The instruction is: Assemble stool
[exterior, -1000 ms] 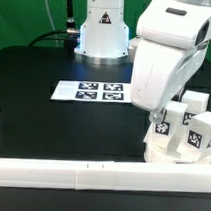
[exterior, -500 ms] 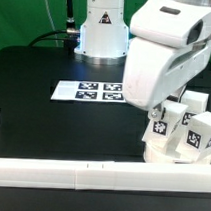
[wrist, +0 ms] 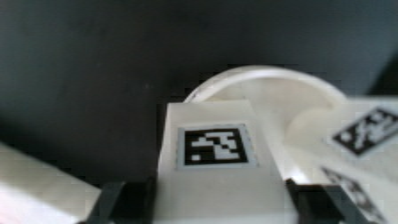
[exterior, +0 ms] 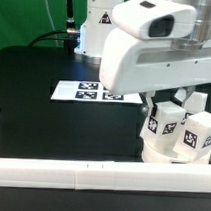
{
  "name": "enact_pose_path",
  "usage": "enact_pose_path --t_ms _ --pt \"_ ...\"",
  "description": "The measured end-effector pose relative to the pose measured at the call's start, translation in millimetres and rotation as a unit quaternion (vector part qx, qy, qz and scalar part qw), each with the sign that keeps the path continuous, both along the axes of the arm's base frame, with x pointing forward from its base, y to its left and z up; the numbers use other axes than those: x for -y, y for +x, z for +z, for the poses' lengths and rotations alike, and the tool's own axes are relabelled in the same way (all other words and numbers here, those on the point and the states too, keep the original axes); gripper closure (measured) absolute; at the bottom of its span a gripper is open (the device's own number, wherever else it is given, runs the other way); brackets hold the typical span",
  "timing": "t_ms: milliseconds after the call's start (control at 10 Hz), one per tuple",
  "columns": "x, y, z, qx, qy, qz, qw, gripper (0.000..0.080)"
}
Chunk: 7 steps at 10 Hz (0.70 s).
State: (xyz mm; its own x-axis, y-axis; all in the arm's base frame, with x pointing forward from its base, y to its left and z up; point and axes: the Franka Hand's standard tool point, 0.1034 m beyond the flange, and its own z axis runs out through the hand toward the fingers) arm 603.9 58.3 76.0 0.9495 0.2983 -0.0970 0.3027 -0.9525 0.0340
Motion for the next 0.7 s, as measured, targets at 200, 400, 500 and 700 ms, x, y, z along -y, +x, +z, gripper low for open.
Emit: enact_pose_path --t_ms 200,400,500,700 --pt "-0.1 0.3 0.1 0.016 -0.003 -0.091 0.996 0.0462" --pt "-3.9 1.6 1.1 0.027 -0.009 -0.158 0.987 0.0462" --pt "-4.7 2.5 1.9 0.029 -0.013 -0.172 0.985 0.0462" --pt "-4.3 2.6 1.8 0.032 -0.014 -0.231 0.972 0.0462"
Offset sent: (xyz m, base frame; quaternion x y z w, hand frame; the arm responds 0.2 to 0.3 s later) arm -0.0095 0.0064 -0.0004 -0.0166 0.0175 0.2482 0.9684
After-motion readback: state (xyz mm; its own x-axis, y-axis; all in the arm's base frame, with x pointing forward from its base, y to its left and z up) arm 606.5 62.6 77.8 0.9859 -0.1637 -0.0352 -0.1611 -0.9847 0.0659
